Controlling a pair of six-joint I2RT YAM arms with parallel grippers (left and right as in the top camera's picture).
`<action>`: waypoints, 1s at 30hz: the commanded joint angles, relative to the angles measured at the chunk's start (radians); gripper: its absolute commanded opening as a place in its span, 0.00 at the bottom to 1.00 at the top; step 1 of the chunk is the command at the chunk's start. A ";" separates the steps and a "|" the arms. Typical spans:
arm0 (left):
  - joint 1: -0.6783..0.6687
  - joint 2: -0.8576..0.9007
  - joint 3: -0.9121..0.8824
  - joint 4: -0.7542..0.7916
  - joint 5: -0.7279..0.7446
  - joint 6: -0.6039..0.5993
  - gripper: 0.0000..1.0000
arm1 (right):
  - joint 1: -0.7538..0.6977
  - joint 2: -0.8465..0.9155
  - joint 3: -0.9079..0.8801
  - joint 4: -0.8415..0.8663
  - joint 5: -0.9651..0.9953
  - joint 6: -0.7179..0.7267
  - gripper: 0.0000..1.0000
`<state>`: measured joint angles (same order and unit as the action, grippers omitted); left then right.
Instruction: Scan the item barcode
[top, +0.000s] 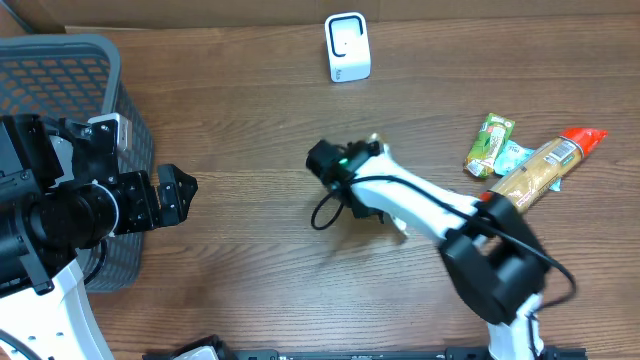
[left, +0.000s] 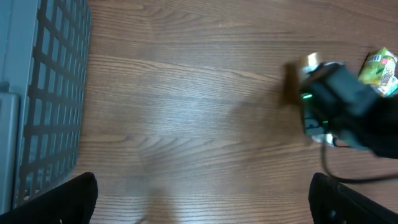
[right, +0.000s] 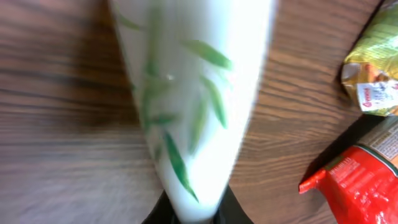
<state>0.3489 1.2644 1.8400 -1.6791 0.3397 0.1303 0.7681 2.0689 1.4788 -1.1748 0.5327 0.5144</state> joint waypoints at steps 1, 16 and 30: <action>0.004 0.004 0.000 0.001 0.000 0.008 1.00 | 0.019 0.044 0.007 -0.003 0.077 0.039 0.14; 0.004 0.004 0.000 0.001 0.000 0.008 0.99 | 0.122 0.027 0.150 -0.035 -0.370 -0.065 0.70; 0.004 0.004 0.000 0.001 0.000 0.008 0.99 | -0.256 -0.125 0.288 -0.148 -0.715 -0.365 0.88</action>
<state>0.3489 1.2644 1.8400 -1.6794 0.3397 0.1303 0.5880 1.9629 1.7622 -1.3079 -0.0128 0.3161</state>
